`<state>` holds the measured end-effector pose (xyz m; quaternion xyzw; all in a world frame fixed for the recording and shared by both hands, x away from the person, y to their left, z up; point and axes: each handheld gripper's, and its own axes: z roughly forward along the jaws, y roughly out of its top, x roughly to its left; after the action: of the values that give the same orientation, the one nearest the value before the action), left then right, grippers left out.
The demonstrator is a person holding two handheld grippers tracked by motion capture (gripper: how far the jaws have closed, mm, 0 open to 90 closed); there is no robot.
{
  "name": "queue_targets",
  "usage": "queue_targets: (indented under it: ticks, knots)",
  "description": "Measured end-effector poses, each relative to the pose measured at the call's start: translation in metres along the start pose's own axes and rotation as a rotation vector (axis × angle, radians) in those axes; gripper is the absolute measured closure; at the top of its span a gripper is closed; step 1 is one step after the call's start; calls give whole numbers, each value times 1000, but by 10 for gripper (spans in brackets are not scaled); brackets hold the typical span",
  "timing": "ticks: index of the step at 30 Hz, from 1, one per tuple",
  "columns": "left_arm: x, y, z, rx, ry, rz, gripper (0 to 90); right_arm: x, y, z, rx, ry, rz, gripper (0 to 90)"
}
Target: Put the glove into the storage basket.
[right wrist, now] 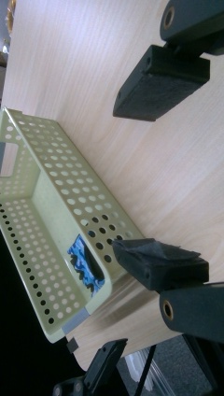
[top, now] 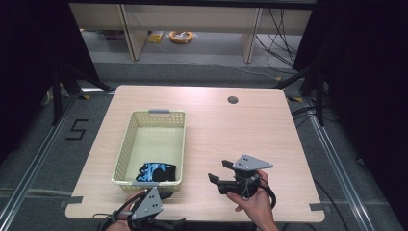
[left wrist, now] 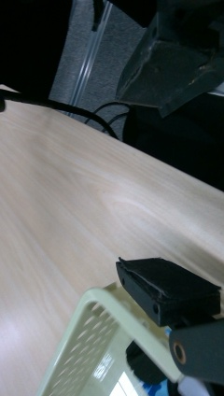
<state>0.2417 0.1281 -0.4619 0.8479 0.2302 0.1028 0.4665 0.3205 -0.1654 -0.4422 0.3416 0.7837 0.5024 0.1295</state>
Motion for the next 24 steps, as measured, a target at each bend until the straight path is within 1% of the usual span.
queue_targets:
  ticks: [1, 2, 3, 4, 5, 6, 7, 8, 9, 10, 13, 14, 15, 16, 17, 18, 19, 20, 21, 22, 23, 24]
  knots:
    - [-1, -2, 1, 8, 9, -2, 153, 2, -1, -2, 26, 3, 22, 308]
    - [0, -3, 2, 17, -2, 4, 153, 1, -3, -2, 14, 11, 19, 306]
    - [-2, -4, 1, 17, 3, -7, 153, 1, -5, -3, 19, 16, 13, 305]
    - [-2, -5, 1, 12, 5, -1, 153, 2, -8, -4, 22, 26, 19, 303]
    - [-2, -6, 0, 14, 4, -7, 153, 2, -8, -4, 22, 26, 19, 303]
    - [0, -5, -1, 16, -4, 13, 153, 2, -12, -6, 23, 16, 34, 302]
    - [-1, -6, -1, -6, 5, -14, 153, 2, -12, -6, 23, 16, 34, 302]
    - [0, -7, -2, -8, 5, -1, 153, 3, -14, -7, 33, 14, 53, 301]
    - [1, -8, -3, 4, 6, -9, 153, 3, -18, -6, 24, 22, 57, 298]
    - [2, -11, -3, 9, -10, -34, 153, 1, -19, -6, 17, 25, 37, 298]
    - [3, -14, -1, 7, -6, -24, 153, 0, -22, -8, 19, 24, 36, 299]
    - [2, -18, 1, 4, -6, -58, 153, 2, -24, -9, 23, 21, 58, 299]
    - [2, -18, 1, 4, -6, -58, 153, 2, -24, -9, 23, 21, 58, 299]
    - [4, -19, 0, 32, 2, -35, 153, 0, -25, -9, 16, 22, 14, 299]
    - [3, -21, 2, 15, -1, -54, 153, 3, -26, -10, 25, 21, 52, 299]
    - [5, -22, 2, 24, -5, -43, 153, 3, -28, -12, 35, 13, 39, 299]
    - [6, -22, 0, 39, -4, -45, 153, 3, -28, -12, 35, 13, 39, 299]
    - [8, -22, 0, 46, -7, -32, 153, 3, -29, -12, 28, 19, 36, 299]
    - [7, -23, 0, 38, -4, -64, 153, 3, -30, -13, 34, 24, 33, 299]
    - [8, -23, 0, 27, 13, -42, 153, 6, -31, -14, 40, 21, 57, 299]
    - [7, -25, 0, 26, 14, -69, 153, 4, -33, -13, 39, 26, 34, 299]
    - [10, -28, 0, 17, 20, -60, 153, 7, -35, -15, 50, 23, 59, 298]
